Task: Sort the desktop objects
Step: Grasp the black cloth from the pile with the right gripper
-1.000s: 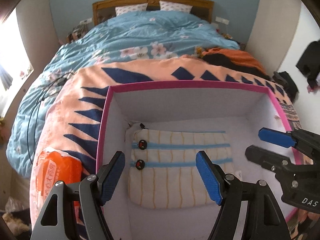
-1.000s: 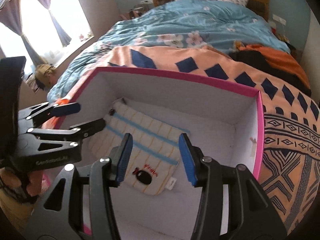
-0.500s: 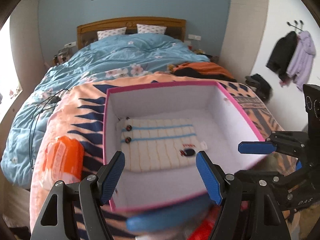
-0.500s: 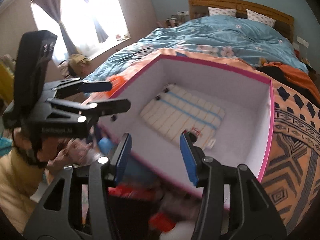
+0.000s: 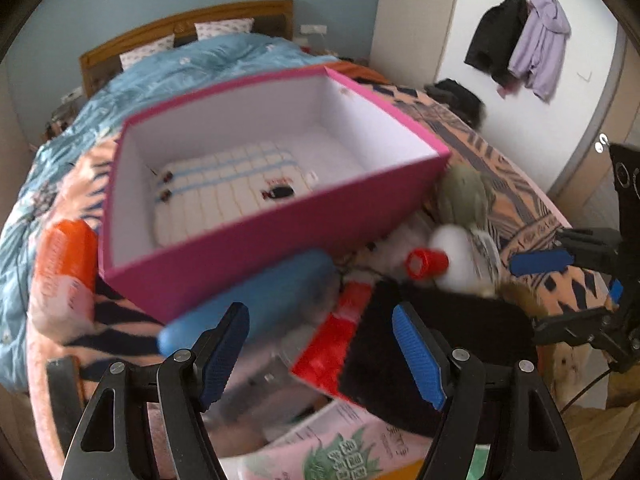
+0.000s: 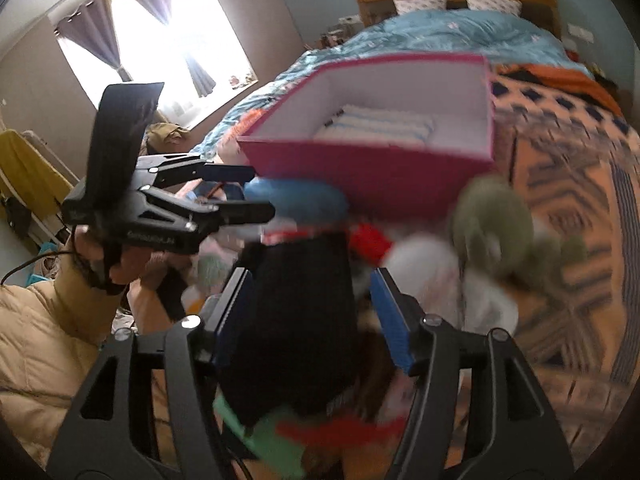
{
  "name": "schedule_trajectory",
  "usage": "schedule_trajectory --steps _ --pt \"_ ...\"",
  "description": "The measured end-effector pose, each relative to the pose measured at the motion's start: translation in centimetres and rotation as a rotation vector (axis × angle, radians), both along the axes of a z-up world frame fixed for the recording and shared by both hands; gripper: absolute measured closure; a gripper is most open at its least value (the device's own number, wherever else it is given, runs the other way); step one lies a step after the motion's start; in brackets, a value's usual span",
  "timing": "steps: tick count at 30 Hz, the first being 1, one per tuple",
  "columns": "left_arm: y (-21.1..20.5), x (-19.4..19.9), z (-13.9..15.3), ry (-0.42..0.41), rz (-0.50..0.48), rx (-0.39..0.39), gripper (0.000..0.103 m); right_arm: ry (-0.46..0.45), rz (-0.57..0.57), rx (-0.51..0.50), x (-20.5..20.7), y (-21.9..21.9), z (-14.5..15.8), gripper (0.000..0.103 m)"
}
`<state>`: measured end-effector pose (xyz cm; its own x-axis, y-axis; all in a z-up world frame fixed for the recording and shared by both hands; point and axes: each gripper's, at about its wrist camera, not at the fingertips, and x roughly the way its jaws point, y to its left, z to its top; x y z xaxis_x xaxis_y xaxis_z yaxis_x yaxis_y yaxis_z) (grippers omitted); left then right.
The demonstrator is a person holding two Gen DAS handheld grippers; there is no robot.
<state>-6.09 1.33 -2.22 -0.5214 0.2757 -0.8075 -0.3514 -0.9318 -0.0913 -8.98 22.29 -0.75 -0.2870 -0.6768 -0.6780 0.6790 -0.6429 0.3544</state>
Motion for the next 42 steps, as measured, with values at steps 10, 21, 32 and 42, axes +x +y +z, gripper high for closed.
schedule_trajectory --steps 10,21,32,42 --pt "1.1 0.4 -2.2 -0.082 -0.068 0.029 0.027 -0.077 -0.079 -0.006 2.6 1.5 -2.6 0.039" --pt "1.0 0.2 -3.4 -0.165 -0.094 0.092 0.027 0.018 -0.069 0.044 2.7 -0.3 -2.7 0.047" --pt "0.9 1.5 -2.5 -0.169 -0.148 0.167 0.027 0.212 -0.011 0.097 3.4 -1.7 -0.5 0.087" --pt "0.4 3.0 -0.9 -0.14 -0.169 0.266 0.045 0.39 0.034 0.074 3.3 -2.2 3.8 0.092"
